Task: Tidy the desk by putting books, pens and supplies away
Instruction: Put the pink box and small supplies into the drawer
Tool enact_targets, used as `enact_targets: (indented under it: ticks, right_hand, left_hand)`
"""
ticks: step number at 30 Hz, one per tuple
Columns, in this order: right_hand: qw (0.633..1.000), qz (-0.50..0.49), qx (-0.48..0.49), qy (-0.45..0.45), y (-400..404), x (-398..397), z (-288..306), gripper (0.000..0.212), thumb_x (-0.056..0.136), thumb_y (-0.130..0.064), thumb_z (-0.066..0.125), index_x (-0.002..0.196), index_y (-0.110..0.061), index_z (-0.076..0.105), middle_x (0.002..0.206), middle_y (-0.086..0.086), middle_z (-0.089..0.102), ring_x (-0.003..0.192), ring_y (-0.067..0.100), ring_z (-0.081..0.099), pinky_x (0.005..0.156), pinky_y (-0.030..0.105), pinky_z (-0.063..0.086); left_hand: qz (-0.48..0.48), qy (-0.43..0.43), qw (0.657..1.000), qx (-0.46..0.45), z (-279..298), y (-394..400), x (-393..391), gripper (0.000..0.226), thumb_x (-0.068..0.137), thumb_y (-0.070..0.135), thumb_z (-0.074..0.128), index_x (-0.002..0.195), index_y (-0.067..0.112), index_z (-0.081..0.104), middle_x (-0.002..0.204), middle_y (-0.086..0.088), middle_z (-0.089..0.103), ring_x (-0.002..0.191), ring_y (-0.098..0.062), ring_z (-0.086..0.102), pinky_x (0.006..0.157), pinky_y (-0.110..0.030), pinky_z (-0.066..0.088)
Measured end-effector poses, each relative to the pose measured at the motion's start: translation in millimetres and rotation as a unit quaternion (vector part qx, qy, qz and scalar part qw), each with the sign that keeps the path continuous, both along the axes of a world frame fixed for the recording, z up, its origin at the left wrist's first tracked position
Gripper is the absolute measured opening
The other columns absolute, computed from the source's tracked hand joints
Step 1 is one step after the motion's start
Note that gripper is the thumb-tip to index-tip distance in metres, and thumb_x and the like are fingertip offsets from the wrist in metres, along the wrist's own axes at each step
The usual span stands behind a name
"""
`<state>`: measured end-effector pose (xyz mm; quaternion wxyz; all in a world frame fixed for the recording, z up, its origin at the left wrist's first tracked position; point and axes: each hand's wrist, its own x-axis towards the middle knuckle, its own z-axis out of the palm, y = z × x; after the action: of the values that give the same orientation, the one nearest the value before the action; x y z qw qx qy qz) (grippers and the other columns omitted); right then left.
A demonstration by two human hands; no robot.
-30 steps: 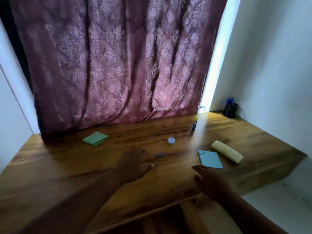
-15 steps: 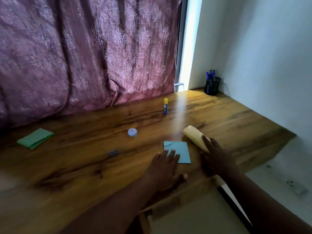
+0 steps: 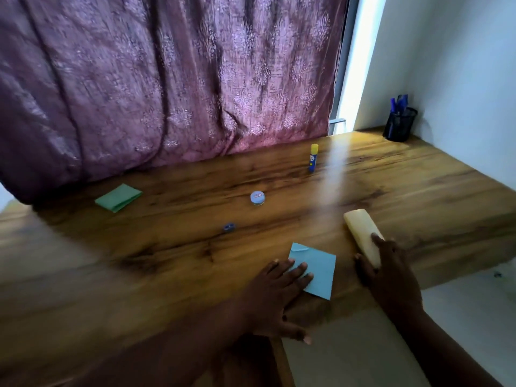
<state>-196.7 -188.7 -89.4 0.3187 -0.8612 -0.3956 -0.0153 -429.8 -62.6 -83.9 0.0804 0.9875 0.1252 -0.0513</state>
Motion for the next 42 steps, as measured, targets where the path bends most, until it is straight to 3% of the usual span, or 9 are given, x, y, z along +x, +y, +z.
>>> enact_targets:
  ticks: [4,6,12,16,19,22,28,34,42]
  right_hand:
    - [1.0,-0.004,-0.024,0.011,-15,-45,14,0.06,0.079,-0.03,0.073,0.132,-0.014,0.048,0.124,0.021,0.057,0.106,0.041,0.058,0.08,0.05,0.051]
    - [0.999,-0.014,-0.036,0.022,-29,-71,28,0.059,0.079,-0.034,0.072,0.131,-0.019,0.048,0.126,0.019,0.058,0.106,0.04,0.059,0.08,0.048,0.05]
    - [0.988,0.0,-0.067,0.136,-80,-164,60,0.051,0.078,-0.043,0.071,0.121,-0.044,0.043,0.125,0.012,0.056,0.105,0.036,0.057,0.084,0.051,0.049]
    - [0.981,0.117,-0.03,0.155,-94,-231,75,0.054,0.06,-0.061,0.067,0.107,-0.039,0.054,0.127,0.003,0.055,0.108,0.021,0.053,0.084,0.027,0.045]
    - [0.964,0.203,-0.075,0.156,-92,-273,57,0.058,0.06,-0.075,0.058,0.112,-0.051,0.056,0.127,-0.025,0.052,0.112,-0.003,0.053,0.088,0.006,0.039]
    - [0.941,0.267,-0.161,0.129,-74,-302,35,0.07,0.043,-0.1,0.038,0.109,-0.077,0.033,0.115,-0.034,0.049,0.103,0.002,0.056,0.088,0.021,0.043]
    - [0.902,0.285,-0.306,0.106,-30,-350,27,0.06,0.078,-0.058,0.061,0.132,-0.047,0.038,0.132,-0.014,0.05,0.105,0.005,0.052,0.087,0.024,0.043]
    - [0.882,0.336,-0.33,0.02,-10,-390,13,0.065,0.082,-0.062,0.052,0.141,-0.046,0.028,0.135,-0.008,0.052,0.111,0.01,0.055,0.089,0.027,0.045]
    - [0.829,0.41,-0.379,0.042,5,-427,-5,0.094,0.072,-0.052,0.065,0.145,-0.037,0.008,0.132,0.002,0.053,0.109,0.017,0.058,0.082,0.026,0.044]
  left_hand:
    - [-0.027,-0.099,0.995,0.012,-2,-9,-48,0.053,0.087,0.042,0.044,0.133,0.018,0.057,0.137,-0.004,0.056,0.129,-0.02,0.049,0.107,-0.033,0.04]
    - [-0.056,-0.157,0.986,0.025,-1,-12,-76,0.045,0.079,0.027,0.044,0.114,0.018,0.07,0.119,-0.001,0.069,0.112,-0.014,0.057,0.098,-0.024,0.037]
    - [-0.047,-0.251,0.967,0.008,18,-24,-168,0.037,0.08,0.022,0.049,0.108,0.019,0.073,0.109,0.005,0.073,0.096,-0.016,0.064,0.083,-0.028,0.05]
    - [-0.039,-0.32,0.946,0.003,21,-29,-250,0.031,0.088,0.019,0.059,0.117,0.017,0.068,0.116,0.0,0.07,0.103,-0.021,0.063,0.09,-0.032,0.049]
    - [-0.035,-0.272,0.962,0.007,-2,-26,-318,0.034,0.087,0.022,0.062,0.121,0.019,0.065,0.12,0.0,0.068,0.108,-0.021,0.064,0.087,-0.033,0.054]
    - [-0.023,-0.137,0.99,-0.007,-13,-15,-362,0.045,0.077,0.017,0.076,0.12,0.018,0.066,0.124,0.0,0.066,0.114,-0.021,0.062,0.086,-0.034,0.056]
    - [0.09,0.079,0.989,-0.09,-23,10,-389,0.043,0.096,0.014,0.053,0.138,0.018,0.051,0.146,-0.001,0.048,0.138,-0.017,0.039,0.111,-0.037,0.034]
    - [0.117,0.188,0.965,-0.142,-22,19,-403,0.042,0.097,0.015,0.051,0.138,0.015,0.051,0.146,-0.007,0.046,0.134,-0.025,0.044,0.11,-0.035,0.034]
    - [0.117,0.271,0.949,-0.109,-24,-4,-414,0.066,0.089,0.065,0.045,0.142,0.026,0.043,0.154,0.003,0.034,0.139,-0.021,0.033,0.11,-0.042,0.032]
